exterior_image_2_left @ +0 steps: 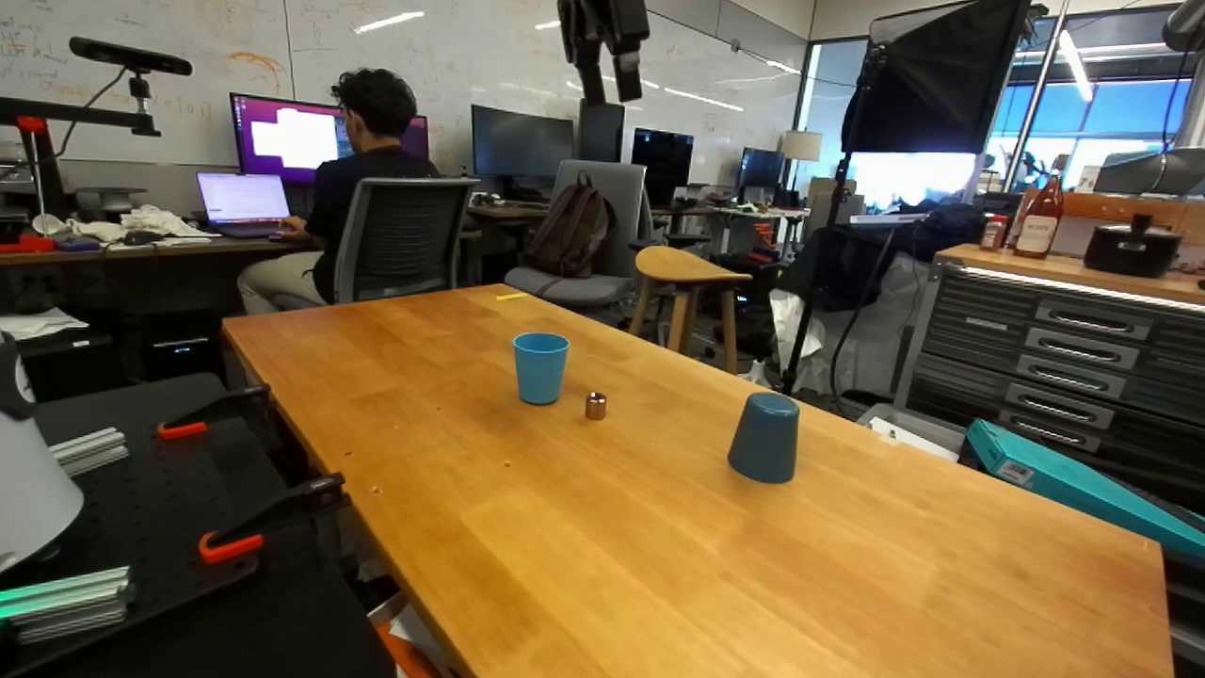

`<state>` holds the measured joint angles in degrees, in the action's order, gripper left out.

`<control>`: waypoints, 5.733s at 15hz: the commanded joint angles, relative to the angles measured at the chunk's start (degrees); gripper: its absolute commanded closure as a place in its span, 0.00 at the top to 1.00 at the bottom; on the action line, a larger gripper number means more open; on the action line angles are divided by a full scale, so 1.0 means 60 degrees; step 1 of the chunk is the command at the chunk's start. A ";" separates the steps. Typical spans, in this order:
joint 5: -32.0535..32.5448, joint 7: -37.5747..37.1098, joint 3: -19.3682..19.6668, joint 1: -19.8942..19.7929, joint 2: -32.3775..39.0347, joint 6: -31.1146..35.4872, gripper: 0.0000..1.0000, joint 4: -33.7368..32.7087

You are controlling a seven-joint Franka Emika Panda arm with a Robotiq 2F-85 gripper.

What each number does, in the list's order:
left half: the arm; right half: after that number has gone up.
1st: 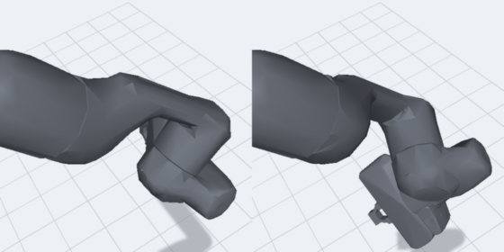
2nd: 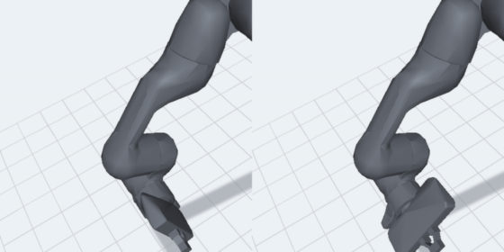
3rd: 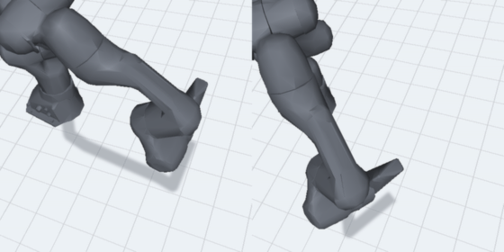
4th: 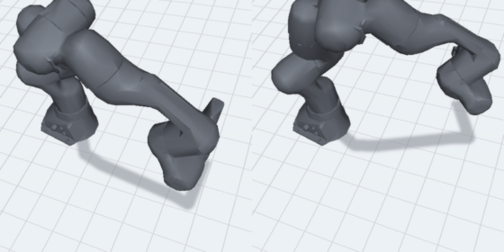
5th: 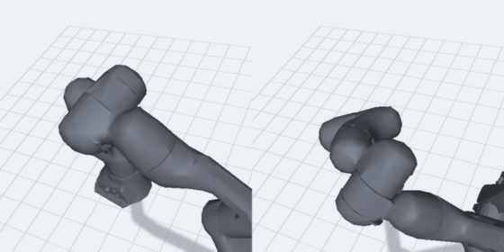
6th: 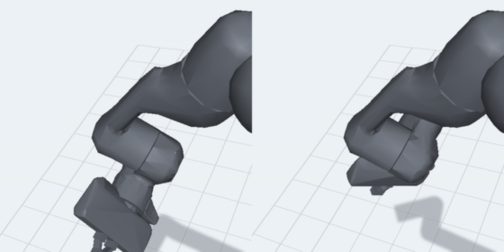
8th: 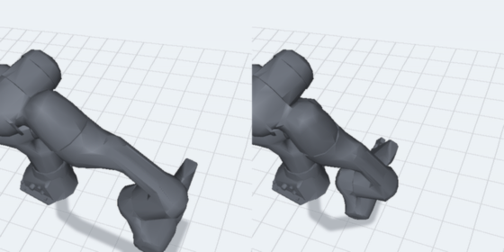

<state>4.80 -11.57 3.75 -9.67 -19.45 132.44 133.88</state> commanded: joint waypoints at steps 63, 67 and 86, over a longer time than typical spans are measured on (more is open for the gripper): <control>-0.5383 0.0266 -0.0638 -0.0308 0.7161 0.1153 0.08 -0.2555; -0.6115 0.0384 -0.0790 -0.0463 0.6722 -0.0779 0.08 -0.2821; -0.6519 0.0680 -0.0441 0.0040 0.7123 -0.1633 0.28 -0.2617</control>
<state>-32.84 -9.26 0.93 -10.40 24.73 121.19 117.90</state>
